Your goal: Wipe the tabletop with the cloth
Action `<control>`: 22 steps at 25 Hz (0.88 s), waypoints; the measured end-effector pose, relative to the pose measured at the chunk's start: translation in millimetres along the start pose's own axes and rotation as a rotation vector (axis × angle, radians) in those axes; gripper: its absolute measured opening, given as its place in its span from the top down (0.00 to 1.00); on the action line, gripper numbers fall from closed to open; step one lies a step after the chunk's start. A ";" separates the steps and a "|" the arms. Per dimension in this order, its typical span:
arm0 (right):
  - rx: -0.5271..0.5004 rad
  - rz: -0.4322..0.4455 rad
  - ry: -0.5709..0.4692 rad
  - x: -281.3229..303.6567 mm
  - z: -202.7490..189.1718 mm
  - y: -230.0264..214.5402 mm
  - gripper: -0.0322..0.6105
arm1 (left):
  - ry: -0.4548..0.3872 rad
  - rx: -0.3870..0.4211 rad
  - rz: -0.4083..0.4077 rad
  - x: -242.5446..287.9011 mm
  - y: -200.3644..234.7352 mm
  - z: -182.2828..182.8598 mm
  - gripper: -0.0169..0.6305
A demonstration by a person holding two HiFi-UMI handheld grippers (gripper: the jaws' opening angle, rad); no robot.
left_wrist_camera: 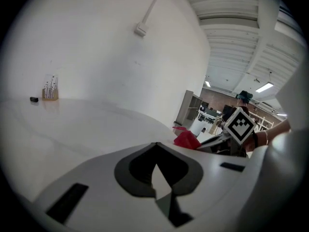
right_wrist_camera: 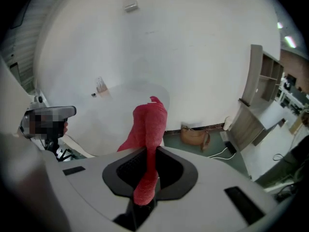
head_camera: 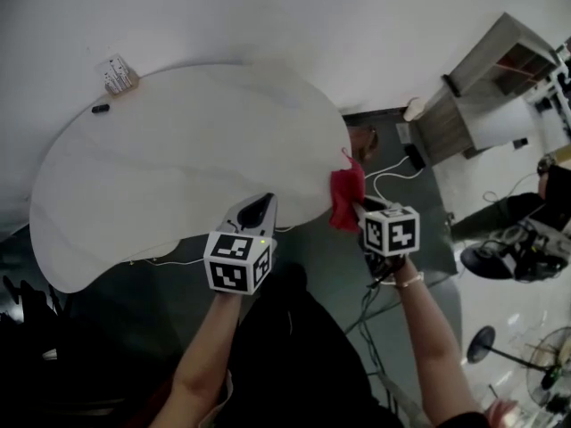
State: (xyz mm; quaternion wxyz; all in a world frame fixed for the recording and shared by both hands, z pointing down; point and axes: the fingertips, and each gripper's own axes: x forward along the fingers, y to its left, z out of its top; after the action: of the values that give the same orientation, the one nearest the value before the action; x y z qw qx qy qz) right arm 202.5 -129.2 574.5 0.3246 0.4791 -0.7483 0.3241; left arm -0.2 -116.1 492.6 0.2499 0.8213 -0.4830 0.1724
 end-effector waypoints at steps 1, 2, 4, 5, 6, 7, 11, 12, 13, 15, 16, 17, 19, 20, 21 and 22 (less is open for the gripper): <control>0.006 -0.013 -0.009 -1.7 1.5 -7.3 0.88 | 0.000 0.005 0.000 2.0 -2.1 1.6 0.97; 0.013 -0.026 -0.021 -4.3 3.5 -13.6 0.88 | -0.001 0.010 0.001 3.4 -3.6 3.3 0.97; 0.029 -0.046 -0.051 -11.6 9.2 -23.2 0.88 | -0.006 0.017 0.006 4.4 -5.2 7.9 0.97; 0.034 -0.055 -0.069 -16.5 13.6 -26.6 0.88 | -0.010 0.019 0.010 4.2 -5.2 10.9 0.97; 0.036 -0.064 -0.088 -22.2 19.0 -29.4 0.88 | -0.017 0.019 0.015 3.6 -4.8 14.3 0.97; 0.036 -0.074 -0.109 -28.5 25.1 -31.6 0.88 | -0.024 0.018 0.019 2.6 -4.0 17.9 0.97; 0.041 -0.097 -0.201 -56.3 48.5 -33.8 0.88 | -0.048 0.019 0.040 -4.3 -1.8 28.8 0.97; 0.041 -0.100 -0.224 -63.0 54.4 -33.4 0.88 | -0.056 0.021 0.045 -6.1 -1.8 31.6 0.97; 0.036 -0.104 -0.245 -69.6 60.6 -32.7 0.88 | -0.066 0.022 0.050 -7.8 -1.7 34.7 0.97; 0.014 -0.109 -0.288 -81.8 73.6 -27.5 0.88 | -0.084 0.026 0.061 -11.3 -0.8 41.2 0.97; 0.003 -0.105 -0.312 -87.2 79.8 -22.6 0.88 | -0.092 0.028 0.066 -13.3 0.3 43.8 0.97; -0.008 -0.099 -0.336 -92.4 85.5 -17.4 0.88 | -0.099 0.031 0.072 -15.5 1.7 46.0 0.97; -0.025 -0.094 -0.381 -101.7 95.3 -8.5 0.88 | -0.111 0.038 0.084 -20.2 4.5 49.6 0.97; -0.033 -0.091 -0.402 -105.6 100.0 -4.7 0.88 | -0.117 0.041 0.090 -22.6 5.7 51.6 0.97; -0.040 -0.087 -0.421 -108.8 104.4 -0.9 0.88 | -0.125 0.042 0.097 -25.1 6.9 53.7 0.97; -0.044 -0.080 -0.440 -111.7 108.5 3.3 0.88 | -0.132 0.043 0.104 -27.8 8.4 55.8 0.97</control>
State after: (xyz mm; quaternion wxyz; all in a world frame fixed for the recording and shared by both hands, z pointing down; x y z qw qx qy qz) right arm 217.3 -157.9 422.1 0.1765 0.5602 -0.7885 0.1823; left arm -18.3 -132.1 434.6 0.1903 0.8098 -0.5367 0.1412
